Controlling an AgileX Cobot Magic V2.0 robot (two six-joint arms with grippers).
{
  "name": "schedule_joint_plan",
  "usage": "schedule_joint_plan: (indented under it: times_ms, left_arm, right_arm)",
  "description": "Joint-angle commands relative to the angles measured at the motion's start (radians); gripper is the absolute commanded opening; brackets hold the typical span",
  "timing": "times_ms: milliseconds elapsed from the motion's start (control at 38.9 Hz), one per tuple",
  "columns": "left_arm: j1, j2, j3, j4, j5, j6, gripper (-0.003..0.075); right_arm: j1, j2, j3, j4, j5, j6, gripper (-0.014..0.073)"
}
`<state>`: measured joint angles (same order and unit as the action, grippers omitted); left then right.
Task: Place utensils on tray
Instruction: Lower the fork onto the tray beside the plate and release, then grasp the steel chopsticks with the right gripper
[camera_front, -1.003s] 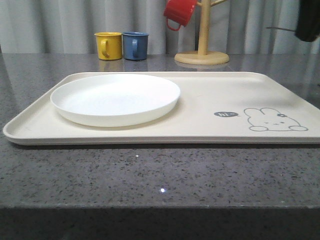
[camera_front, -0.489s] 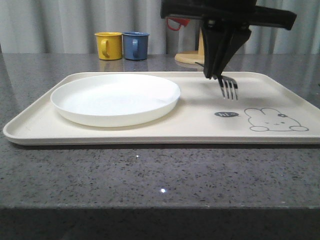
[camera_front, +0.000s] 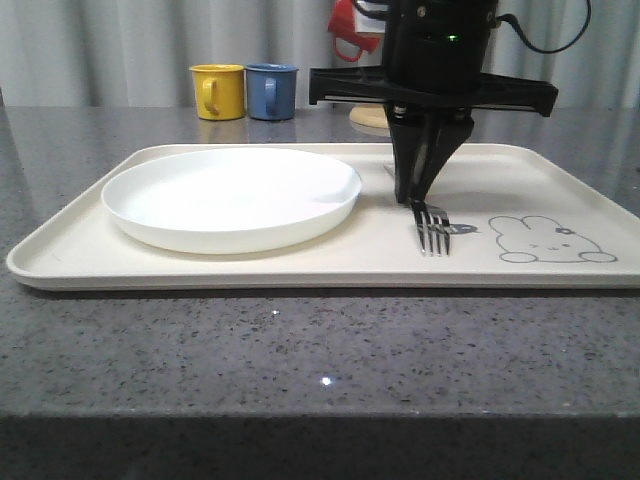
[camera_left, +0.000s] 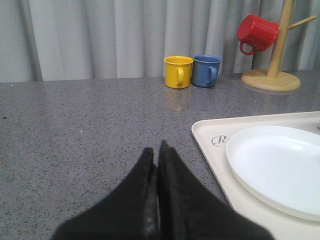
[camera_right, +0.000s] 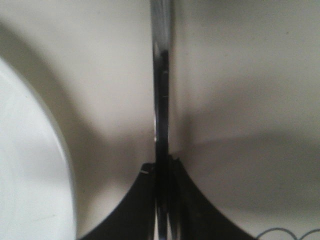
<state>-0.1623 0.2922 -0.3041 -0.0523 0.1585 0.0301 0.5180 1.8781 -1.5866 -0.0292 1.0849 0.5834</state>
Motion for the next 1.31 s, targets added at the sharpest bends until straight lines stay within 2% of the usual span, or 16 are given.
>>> schedule_joint_plan:
  times_ms: [0, 206, 283, 386, 463, 540, 720, 926, 1054, 1157, 1286]
  left_arm:
    - [-0.008, 0.005, -0.029, -0.009, -0.085, -0.009, -0.0018]
    - [-0.008, 0.005, -0.029, -0.009, -0.085, -0.009, -0.0018]
    - [-0.008, 0.005, -0.029, -0.009, -0.085, -0.009, -0.0018]
    - [-0.008, 0.005, -0.029, -0.009, -0.085, -0.009, -0.0018]
    - [-0.008, 0.005, -0.029, -0.009, -0.085, -0.009, -0.0018]
    - [-0.008, 0.005, -0.029, -0.009, -0.085, -0.009, -0.0018]
    - [-0.008, 0.005, -0.029, -0.009, -0.085, -0.009, -0.0018]
    - [-0.008, 0.005, -0.029, -0.009, -0.085, -0.009, -0.0018]
    - [-0.008, 0.005, -0.029, -0.009, -0.085, -0.009, -0.0018]
    - [-0.008, 0.005, -0.029, -0.009, -0.085, -0.009, -0.0018]
    - [-0.008, 0.005, -0.029, -0.009, -0.085, -0.009, -0.0018]
  right_arm:
    - [-0.001, -0.046, -0.033, -0.019, -0.020, 0.001, -0.0007]
    - [-0.001, -0.053, -0.052, -0.017, 0.011, 0.001, 0.0233]
    - [-0.001, -0.061, -0.099, -0.028, 0.068, 0.000, 0.0319]
    - [-0.001, -0.074, -0.187, -0.068, 0.173, -0.037, 0.0381]
    - [-0.006, -0.081, -0.260, -0.085, 0.251, -0.086, 0.0384]
    - [-0.019, -0.101, -0.317, -0.070, 0.252, -0.151, 0.0382]
    - [-0.072, -0.167, -0.318, -0.065, 0.252, -0.266, 0.0382]
    - [-0.211, -0.311, -0.183, -0.068, 0.252, -0.365, 0.0351]
    - [-0.353, -0.390, -0.061, -0.072, 0.252, -0.424, 0.0329]
    - [-0.475, -0.415, 0.033, -0.071, 0.247, -0.468, 0.0329]
    - [-0.567, -0.415, 0.152, -0.040, 0.181, -0.528, 0.0329]
